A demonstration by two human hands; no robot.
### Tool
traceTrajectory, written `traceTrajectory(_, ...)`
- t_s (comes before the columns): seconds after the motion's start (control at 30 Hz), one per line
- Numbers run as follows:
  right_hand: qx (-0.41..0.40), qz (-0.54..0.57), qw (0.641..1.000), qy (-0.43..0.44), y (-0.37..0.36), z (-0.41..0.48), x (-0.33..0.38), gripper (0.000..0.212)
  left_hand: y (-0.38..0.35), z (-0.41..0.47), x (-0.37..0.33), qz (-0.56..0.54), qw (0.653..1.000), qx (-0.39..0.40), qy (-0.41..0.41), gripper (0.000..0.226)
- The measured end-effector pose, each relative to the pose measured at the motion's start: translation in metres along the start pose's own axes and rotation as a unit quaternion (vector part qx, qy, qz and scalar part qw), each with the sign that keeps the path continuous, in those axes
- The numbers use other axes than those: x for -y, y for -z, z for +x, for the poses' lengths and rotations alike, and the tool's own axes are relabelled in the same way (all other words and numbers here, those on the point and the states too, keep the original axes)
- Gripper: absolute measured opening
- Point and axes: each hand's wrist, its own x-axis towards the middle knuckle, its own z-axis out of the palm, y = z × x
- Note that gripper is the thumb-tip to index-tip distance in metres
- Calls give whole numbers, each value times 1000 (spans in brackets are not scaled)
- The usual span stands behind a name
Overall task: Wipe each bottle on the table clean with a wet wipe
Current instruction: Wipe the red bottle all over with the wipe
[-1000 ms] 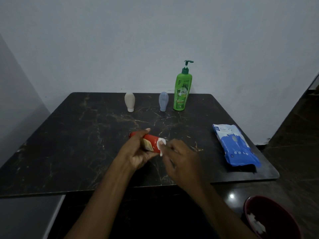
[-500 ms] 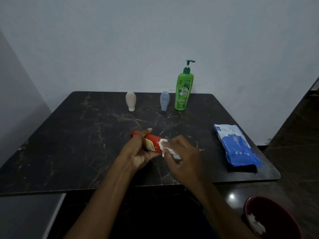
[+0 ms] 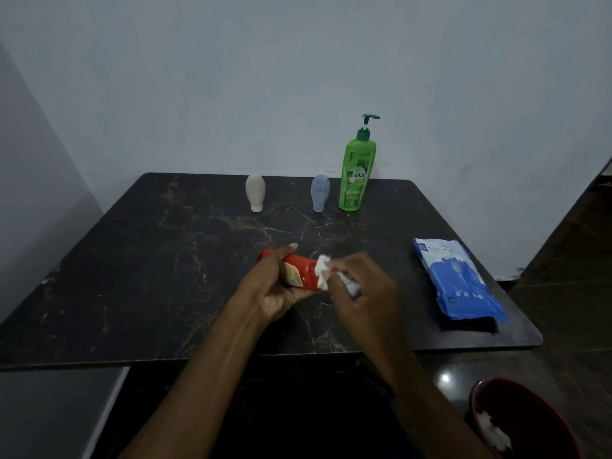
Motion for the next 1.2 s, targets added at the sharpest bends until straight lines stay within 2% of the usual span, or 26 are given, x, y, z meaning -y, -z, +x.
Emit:
traceTrajectory(0.13,27,-6,998,62,-7,-15,-2,14,2,4,5,3,1000,0,8,34)
traceTrajectory(0.27,9,-34,999,26,-9,1,1,15,-1,4,12,31,999,-4,8,33)
traceTrajectory(0.43,-24,-36,999,-12,-3,15,-6,16,1,8,10,15,1000,-8,9,46)
traceTrajectory(0.53,-5,-28,999,20,-2,-5,-6,16,4,10,6,16,1000,-20,6,38)
traceTrajectory(0.63,5,-52,995,83,-10,-14,2,16,0,11,11,31,999,-18,11,45)
traceTrajectory(0.7,30,-79,991,106,-11,-11,3,19,-2,10,11,36,999,-20,12,45)
traceTrajectory(0.87,156,-173,963,138,-8,-20,-4,32,-1,14,8,23,999,-19,14,55)
traceTrajectory(0.93,176,-190,956,135,-6,-26,-8,35,-2,15,7,18,999,-25,15,41)
traceTrajectory(1.0,163,-190,959,132,-2,-27,-14,32,-3,14,6,13,999,-33,11,36)
traceTrajectory(1.1,98,-124,979,132,8,-26,-18,23,-3,14,5,6,1000,-24,13,34)
traceTrajectory(1.2,50,-53,989,128,13,-21,-10,18,-2,15,5,6,1000,-19,17,44)
